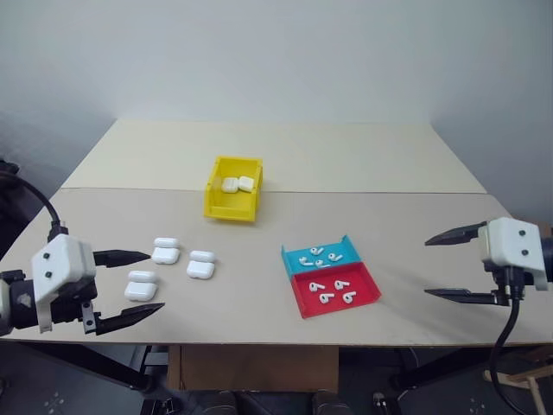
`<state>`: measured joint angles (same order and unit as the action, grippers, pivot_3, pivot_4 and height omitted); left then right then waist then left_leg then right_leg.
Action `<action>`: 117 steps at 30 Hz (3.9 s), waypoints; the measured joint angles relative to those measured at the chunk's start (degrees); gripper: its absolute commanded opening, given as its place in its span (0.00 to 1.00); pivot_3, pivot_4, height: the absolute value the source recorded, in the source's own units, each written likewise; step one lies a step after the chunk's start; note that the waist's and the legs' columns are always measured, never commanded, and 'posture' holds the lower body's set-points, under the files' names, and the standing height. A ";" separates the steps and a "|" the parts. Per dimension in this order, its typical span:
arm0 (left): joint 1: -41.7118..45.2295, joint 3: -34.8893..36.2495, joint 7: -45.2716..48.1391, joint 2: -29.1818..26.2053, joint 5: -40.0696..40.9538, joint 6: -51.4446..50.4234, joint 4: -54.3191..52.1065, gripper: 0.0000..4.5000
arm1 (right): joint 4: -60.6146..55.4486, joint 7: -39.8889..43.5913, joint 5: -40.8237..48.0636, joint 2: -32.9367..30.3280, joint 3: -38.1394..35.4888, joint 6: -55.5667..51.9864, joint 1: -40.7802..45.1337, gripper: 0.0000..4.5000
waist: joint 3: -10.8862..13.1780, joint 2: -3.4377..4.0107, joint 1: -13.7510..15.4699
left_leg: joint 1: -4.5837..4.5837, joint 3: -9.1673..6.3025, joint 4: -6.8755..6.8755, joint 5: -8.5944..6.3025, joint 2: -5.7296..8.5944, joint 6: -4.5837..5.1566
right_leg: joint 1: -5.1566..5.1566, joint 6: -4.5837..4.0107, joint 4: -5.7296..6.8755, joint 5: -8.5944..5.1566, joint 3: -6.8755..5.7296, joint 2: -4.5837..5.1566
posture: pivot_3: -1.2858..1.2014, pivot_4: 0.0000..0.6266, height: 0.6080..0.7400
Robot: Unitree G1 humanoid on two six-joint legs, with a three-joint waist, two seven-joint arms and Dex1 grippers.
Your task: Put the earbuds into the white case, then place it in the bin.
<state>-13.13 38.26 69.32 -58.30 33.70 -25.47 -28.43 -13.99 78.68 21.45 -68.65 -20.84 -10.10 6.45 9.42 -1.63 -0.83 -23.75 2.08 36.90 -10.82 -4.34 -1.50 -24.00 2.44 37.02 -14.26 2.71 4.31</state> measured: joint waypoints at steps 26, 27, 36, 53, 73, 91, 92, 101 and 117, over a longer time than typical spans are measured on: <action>-5.50 8.66 -30.23 6.16 9.90 -34.71 -28.15 1.00 | 1.70 1.45 0.12 -0.66 2.59 0.27 1.52 0.99 | 0.00 -0.01 0.21 | 0.10 -0.02 0.01 0.01 0.01 0.00 | 0.05 0.31 0.10 0.17 0.03 -0.01 | 0.52 0.24 1.00; -4.44 8.63 -33.24 5.26 11.83 -38.93 -28.18 1.00 | 1.69 1.54 0.10 -0.69 2.55 0.27 1.26 0.99 | 0.00 0.00 0.21 | 0.14 -0.03 0.01 0.01 0.01 0.01 | 0.06 0.19 0.09 0.11 0.03 -0.02 | 0.52 0.24 1.00; 11.46 -2.34 -58.51 1.81 22.70 -66.82 -21.02 1.00 | 1.47 0.83 0.01 -0.66 5.00 -0.29 1.48 0.99 | 0.12 -0.19 -0.41 | 0.75 -0.10 0.02 0.02 0.04 0.03 | 0.71 -0.02 0.06 0.01 0.05 -0.03 | 0.52 0.24 1.00; 31.17 -16.50 -91.31 -0.91 44.38 -66.82 12.06 1.00 | -7.34 -3.14 0.13 0.37 -0.98 -6.54 -9.05 0.99 | 0.20 -0.34 0.36 | 0.59 -0.11 0.00 0.02 0.09 0.01 | 0.65 -0.01 0.00 0.03 0.00 0.04 | 0.52 0.24 1.00; 36.41 -22.00 -110.06 9.94 47.95 -66.82 21.20 1.00 | -13.21 -6.52 0.16 2.74 -4.77 -10.77 -14.40 0.99 | 0.24 -0.48 0.36 | 0.57 -0.25 -0.04 0.02 0.23 -0.01 | 0.72 0.05 -0.06 0.36 -0.07 0.11 | 0.52 0.24 1.00; 34.89 -23.21 -114.78 7.96 55.52 -65.47 21.52 0.62 | -13.69 -6.91 -0.17 3.10 -4.74 -11.04 -14.73 1.00 | 0.24 -0.48 0.15 | 0.56 -0.27 -0.10 0.01 0.25 -0.04 | 0.73 0.05 -0.17 0.36 -0.08 0.13 | 0.52 0.24 1.00; 34.37 -23.47 -115.03 7.13 56.50 -64.87 21.50 0.62 | -13.71 -6.91 -0.19 3.11 -4.74 -11.05 -14.91 1.00 | 0.24 -0.48 0.12 | 0.56 -0.27 -0.10 0.01 0.25 -0.05 | 0.73 0.05 -0.18 0.36 -0.08 0.13 | 0.52 0.24 1.00; 34.27 -24.45 -112.10 -2.56 58.38 -60.81 15.69 0.62 | -13.59 -7.53 -0.24 3.42 -4.69 -10.91 -14.23 1.00 | 0.46 -0.85 0.34 | 0.41 -0.30 -0.13 0.02 0.24 -0.10 | 0.60 -0.28 -0.24 0.19 -0.13 0.12 | 0.52 0.24 1.00; 23.29 -31.43 -40.05 13.23 14.12 -5.94 -3.88 0.62 | -9.45 -1.69 0.04 -6.89 8.38 -10.66 5.22 1.00 | 0.39 -0.51 0.92 | 0.16 -0.23 -0.48 -0.11 0.29 -0.26 | 0.64 -0.01 -1.00 0.44 -0.17 0.16 | 0.52 0.24 1.00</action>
<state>10.16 6.83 29.26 -45.07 47.82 -31.41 -32.32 -23.44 76.99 21.49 -75.54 -12.46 -20.77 11.67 9.81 -2.14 0.09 -23.59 1.85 36.41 -10.93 -4.05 -1.76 -23.36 2.42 36.02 -13.82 2.54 4.47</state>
